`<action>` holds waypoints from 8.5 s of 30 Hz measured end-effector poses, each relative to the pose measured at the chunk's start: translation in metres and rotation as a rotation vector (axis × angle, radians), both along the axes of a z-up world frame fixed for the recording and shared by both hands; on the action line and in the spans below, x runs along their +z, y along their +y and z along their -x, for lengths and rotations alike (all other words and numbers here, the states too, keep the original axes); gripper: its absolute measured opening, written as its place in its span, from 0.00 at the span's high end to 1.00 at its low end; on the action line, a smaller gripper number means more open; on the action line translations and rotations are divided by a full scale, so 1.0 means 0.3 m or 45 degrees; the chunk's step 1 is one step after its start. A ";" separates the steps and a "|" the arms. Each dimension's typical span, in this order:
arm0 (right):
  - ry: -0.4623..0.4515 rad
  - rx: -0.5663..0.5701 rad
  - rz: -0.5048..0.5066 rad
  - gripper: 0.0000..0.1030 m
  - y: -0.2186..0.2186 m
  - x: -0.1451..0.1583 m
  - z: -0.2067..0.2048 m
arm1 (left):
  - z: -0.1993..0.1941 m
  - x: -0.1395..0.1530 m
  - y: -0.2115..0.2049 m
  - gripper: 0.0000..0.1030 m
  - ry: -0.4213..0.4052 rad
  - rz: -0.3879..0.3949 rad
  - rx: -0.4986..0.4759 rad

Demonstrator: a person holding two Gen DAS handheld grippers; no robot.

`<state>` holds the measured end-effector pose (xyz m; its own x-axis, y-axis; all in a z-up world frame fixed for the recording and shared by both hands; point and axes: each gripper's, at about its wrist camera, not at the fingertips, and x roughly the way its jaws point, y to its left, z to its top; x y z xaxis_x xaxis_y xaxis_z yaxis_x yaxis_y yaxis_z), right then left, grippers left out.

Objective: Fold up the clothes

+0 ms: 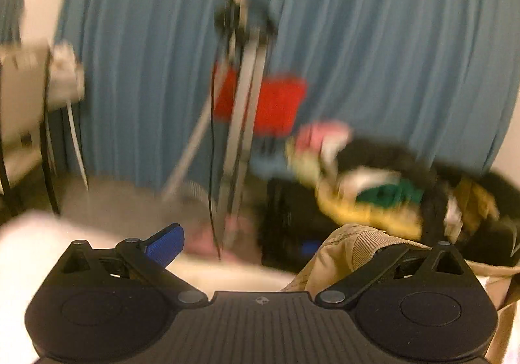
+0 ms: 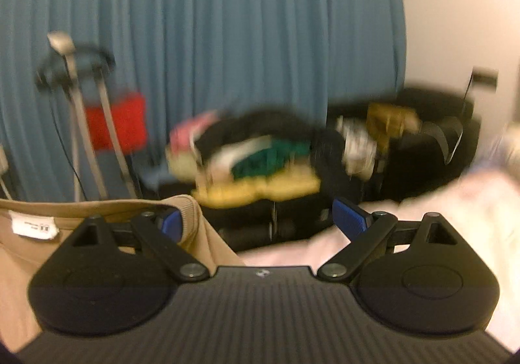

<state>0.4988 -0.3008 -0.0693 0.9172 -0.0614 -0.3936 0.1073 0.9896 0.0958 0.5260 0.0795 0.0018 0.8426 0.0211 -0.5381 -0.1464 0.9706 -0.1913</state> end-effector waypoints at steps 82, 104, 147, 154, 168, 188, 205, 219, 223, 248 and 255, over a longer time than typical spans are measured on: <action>0.167 0.115 -0.365 0.10 0.005 -0.301 1.032 | 0.792 -0.311 0.333 0.31 0.105 0.737 0.258; 0.263 0.152 -0.358 0.10 0.064 -0.398 0.955 | 0.589 -0.392 0.276 0.42 0.080 1.101 0.253; -0.034 0.170 -0.180 0.10 0.040 -0.164 1.222 | 1.315 0.018 0.028 0.20 0.058 0.112 -0.039; -0.067 0.177 -0.113 0.10 0.054 -0.175 1.234 | 1.412 -0.014 -0.136 0.12 -0.024 -0.020 -0.176; -0.049 0.179 -0.148 0.10 0.053 -0.198 1.195 | 1.495 -0.059 -0.286 0.00 -0.114 -0.210 -0.318; 0.058 -0.085 -0.975 0.33 -0.553 -0.515 0.683 | 1.399 -0.166 -0.334 0.00 -0.001 -0.167 -0.347; 0.025 0.113 -0.377 0.95 -0.506 -0.362 0.287 | 1.091 -0.273 -0.371 0.00 -0.058 -0.117 -0.253; 0.056 -0.231 -0.562 0.17 -0.675 -0.320 0.411 | 1.169 -0.265 -0.329 0.00 -0.100 -0.184 -0.282; 0.094 -0.160 -0.905 0.17 -0.626 -0.415 0.533 | 1.208 -0.245 -0.302 0.00 -0.097 -0.135 -0.281; -0.128 -0.288 -0.603 0.95 -0.471 -0.394 0.208 | 1.112 -0.294 -0.297 0.00 -0.123 0.075 -0.384; -0.227 -0.204 -0.189 0.95 -0.252 -0.123 0.239 | 1.163 -0.245 -0.240 0.00 -0.160 0.147 -0.318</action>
<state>0.4271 -0.3766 -0.1061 0.9560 -0.1647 -0.2427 0.2297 0.9350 0.2701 0.1770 0.0074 -0.0718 0.8743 -0.2502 -0.4160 0.1256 0.9443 -0.3041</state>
